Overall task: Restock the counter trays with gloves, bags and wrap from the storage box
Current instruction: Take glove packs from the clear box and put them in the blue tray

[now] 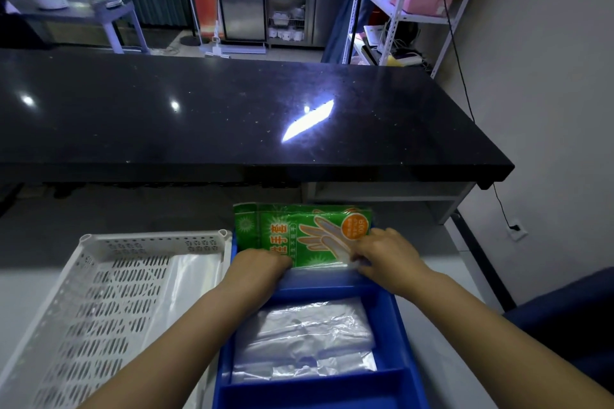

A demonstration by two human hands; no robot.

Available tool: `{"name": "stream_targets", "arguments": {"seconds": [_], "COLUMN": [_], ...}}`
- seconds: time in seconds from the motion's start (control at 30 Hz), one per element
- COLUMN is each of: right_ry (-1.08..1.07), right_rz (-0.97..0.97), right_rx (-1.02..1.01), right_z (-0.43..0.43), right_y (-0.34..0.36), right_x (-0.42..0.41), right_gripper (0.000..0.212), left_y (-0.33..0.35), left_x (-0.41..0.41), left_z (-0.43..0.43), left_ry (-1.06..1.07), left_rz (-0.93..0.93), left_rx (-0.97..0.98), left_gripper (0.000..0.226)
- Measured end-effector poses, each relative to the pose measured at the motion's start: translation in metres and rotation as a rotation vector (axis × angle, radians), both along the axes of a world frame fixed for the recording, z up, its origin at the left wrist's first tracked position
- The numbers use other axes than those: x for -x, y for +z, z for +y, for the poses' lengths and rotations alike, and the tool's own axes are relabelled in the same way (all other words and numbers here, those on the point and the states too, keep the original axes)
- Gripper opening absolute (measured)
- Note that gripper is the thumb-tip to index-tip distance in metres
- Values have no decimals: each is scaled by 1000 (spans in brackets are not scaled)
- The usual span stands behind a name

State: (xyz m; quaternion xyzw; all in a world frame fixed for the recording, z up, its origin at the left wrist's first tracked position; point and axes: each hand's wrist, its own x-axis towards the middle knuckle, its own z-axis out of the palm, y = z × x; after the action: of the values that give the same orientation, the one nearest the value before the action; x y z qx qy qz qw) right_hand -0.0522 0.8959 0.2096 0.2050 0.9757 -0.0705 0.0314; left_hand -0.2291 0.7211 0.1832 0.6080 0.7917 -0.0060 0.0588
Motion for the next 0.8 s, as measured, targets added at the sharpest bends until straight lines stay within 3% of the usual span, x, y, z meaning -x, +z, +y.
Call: {"name": "stream_targets", "arguments": {"seconds": [0.13,0.3,0.43,0.57,0.67,0.73,0.8], "right_ry": [36,134,124,176,222,224,190], "right_rz": [-127,-245,-91,127,32,-13,31], "right_rx": [-147,-290,-289,-236,-136,-188,-233], "right_z": [-10,-12,-13,-24,-32,-29,-25], "right_y": [-7,0,9,10,-3,-7,-3], "right_x": [1,7,5,8,10,11,9], "right_gripper": [11,14,21,18,24,26,46], "left_y": [-2,5,26,31,27,26,27], "left_x": [-1,5,10,0,-15,-19,-19], "left_z": [2,-4,-22,-34,-39,-44,-51], "left_ry": [-11,20,52,130,81,79,152], "left_rz": [59,98,151,70,59,119,135], "left_rx": [32,6,-215,-390,-315,-243,-220], "left_gripper": [17,19,24,22,26,29,27]}}
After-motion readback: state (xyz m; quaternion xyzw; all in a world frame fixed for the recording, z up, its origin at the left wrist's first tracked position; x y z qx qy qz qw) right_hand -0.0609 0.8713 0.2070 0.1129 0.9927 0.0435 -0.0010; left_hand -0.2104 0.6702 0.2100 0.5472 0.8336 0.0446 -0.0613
